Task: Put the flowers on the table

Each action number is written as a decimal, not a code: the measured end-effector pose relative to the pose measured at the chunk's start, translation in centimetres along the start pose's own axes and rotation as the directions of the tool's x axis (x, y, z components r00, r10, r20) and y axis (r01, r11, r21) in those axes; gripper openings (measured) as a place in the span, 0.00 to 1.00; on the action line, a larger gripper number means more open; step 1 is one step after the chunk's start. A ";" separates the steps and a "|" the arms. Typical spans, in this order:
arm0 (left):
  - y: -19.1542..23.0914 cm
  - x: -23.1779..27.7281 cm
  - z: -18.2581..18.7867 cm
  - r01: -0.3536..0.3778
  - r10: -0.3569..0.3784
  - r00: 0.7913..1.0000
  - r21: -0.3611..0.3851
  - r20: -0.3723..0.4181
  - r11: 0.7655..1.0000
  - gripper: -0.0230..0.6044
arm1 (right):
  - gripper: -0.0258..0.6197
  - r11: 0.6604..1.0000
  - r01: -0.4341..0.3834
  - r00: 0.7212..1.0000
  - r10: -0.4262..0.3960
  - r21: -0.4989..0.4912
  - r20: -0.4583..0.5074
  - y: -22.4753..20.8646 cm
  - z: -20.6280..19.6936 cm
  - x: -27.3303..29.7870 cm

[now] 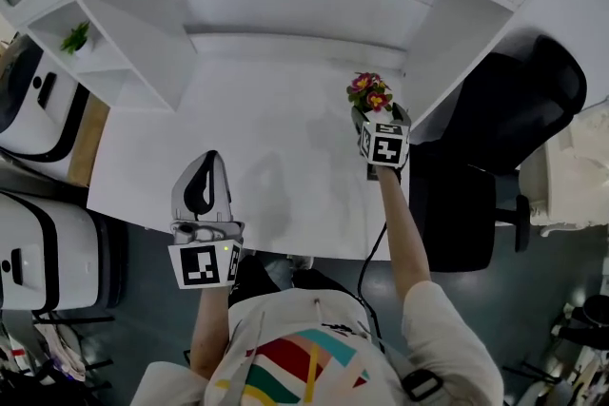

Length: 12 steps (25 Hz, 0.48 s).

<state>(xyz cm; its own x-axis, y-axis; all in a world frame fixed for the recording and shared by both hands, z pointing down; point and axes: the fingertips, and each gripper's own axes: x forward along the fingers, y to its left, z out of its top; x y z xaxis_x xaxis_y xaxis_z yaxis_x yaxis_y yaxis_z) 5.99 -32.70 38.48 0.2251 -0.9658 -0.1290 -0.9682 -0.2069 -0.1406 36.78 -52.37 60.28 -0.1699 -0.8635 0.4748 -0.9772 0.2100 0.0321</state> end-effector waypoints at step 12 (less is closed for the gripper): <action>-0.4 0.6 2.4 0.020 -0.018 0.996 -0.019 0.089 1.000 0.04 | 0.35 0.995 0.062 0.951 -0.035 -0.081 0.306 2.2 10.2 -13.6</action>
<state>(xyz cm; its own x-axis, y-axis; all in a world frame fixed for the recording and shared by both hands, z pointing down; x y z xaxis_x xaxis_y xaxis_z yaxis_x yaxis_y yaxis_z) 6.80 -32.82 36.08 0.2516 -0.9441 -0.2131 -0.9654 -0.2291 -0.1247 35.66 -44.81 44.92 -0.1667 -0.9693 0.1810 -0.9724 0.1920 0.1324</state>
